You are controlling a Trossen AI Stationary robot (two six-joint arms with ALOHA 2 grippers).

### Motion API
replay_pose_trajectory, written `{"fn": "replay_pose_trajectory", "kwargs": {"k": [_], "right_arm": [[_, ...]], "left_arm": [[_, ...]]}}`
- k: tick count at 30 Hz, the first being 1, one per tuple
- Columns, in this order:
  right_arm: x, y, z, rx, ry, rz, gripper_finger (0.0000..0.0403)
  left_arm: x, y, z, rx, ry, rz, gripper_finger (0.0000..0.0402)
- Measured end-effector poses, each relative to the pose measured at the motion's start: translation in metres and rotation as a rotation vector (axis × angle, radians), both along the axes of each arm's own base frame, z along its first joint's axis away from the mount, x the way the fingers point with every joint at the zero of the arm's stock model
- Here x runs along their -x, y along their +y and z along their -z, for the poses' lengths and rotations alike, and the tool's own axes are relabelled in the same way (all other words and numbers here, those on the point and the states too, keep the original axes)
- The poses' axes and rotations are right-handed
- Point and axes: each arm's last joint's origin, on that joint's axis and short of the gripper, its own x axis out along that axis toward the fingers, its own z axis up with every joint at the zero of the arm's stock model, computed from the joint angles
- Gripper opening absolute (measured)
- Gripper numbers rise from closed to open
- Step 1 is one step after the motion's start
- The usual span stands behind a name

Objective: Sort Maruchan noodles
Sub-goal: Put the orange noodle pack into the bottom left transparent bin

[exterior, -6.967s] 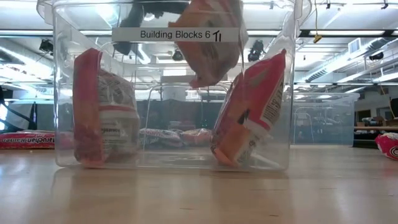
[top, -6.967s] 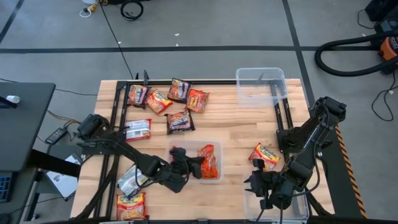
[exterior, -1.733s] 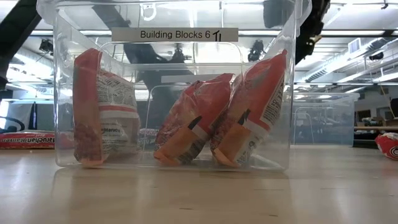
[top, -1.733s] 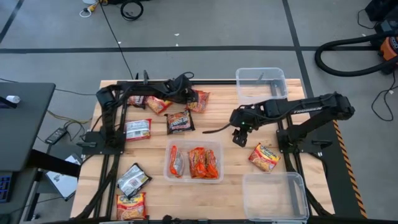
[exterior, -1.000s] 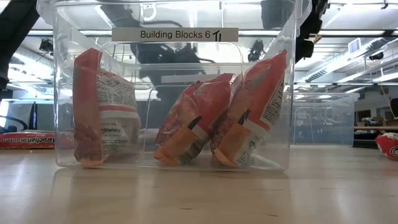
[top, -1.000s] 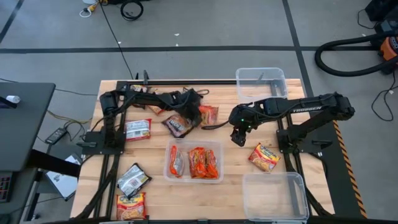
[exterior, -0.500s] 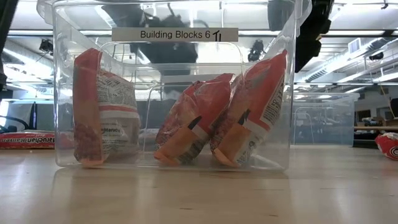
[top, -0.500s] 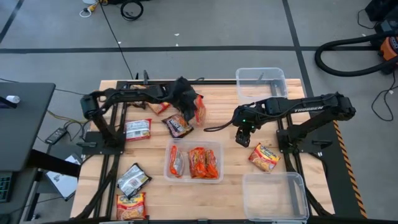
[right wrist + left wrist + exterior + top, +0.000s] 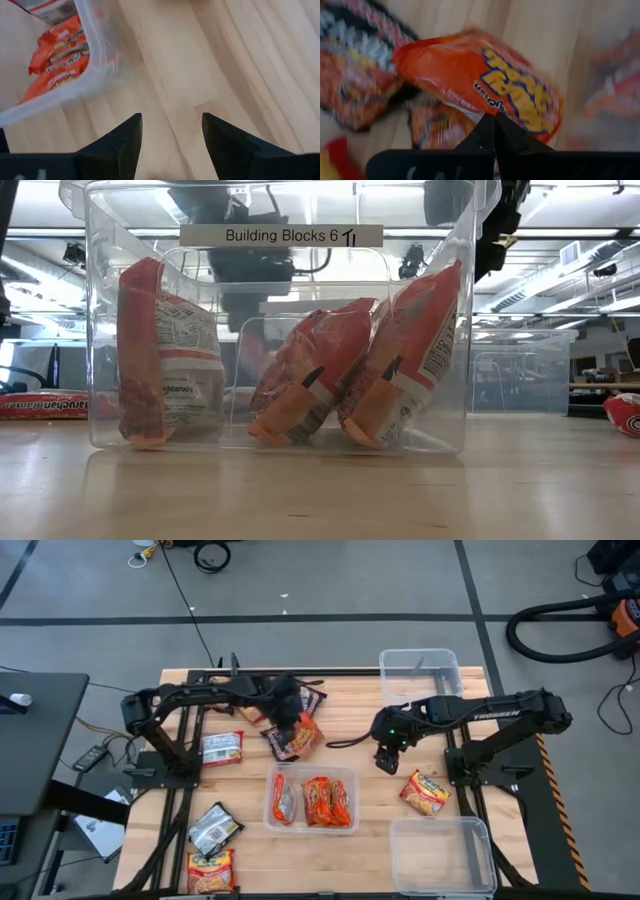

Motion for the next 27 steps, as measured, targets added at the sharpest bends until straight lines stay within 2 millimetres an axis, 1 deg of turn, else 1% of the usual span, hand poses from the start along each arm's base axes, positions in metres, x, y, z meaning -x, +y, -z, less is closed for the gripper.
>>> {"fn": "replay_pose_trajectory", "kwargs": {"k": [2,5,8,12,17,20,24,27], "right_arm": [[-0.002,-0.001,-0.001,0.018,-0.018,-0.005,0.0212],[-0.003,-0.003,-0.001,0.049,-0.032,-0.038,0.0212],[-0.003,-0.005,-0.002,0.079,-0.038,-0.088,0.0218],[-0.003,-0.010,-0.002,0.081,-0.040,-0.126,0.0234],[-0.002,-0.022,-0.002,0.063,-0.046,-0.150,0.0264],[-0.002,-0.029,-0.002,0.090,-0.047,-0.174,0.0277],[0.000,-0.037,-0.002,0.073,-0.060,-0.220,0.0281],[0.000,-0.041,-0.002,0.066,-0.070,-0.255,0.0281]], "left_arm": [[0.006,-0.001,0.001,0.010,0.050,0.036,0.0001],[0.018,-0.007,0.005,0.053,0.178,0.089,0.0001],[0.026,-0.011,0.006,0.094,0.253,0.088,0.0011],[0.030,-0.003,0.007,0.171,0.278,-0.122,0.0049],[0.033,0.006,0.006,0.267,0.287,-0.359,0.0110],[0.033,0.013,0.006,0.333,0.241,-0.434,0.0152],[0.023,0.024,0.002,0.401,0.098,-0.518,0.0201],[0.020,0.026,0.005,0.428,0.095,-0.581,0.0224]]}}
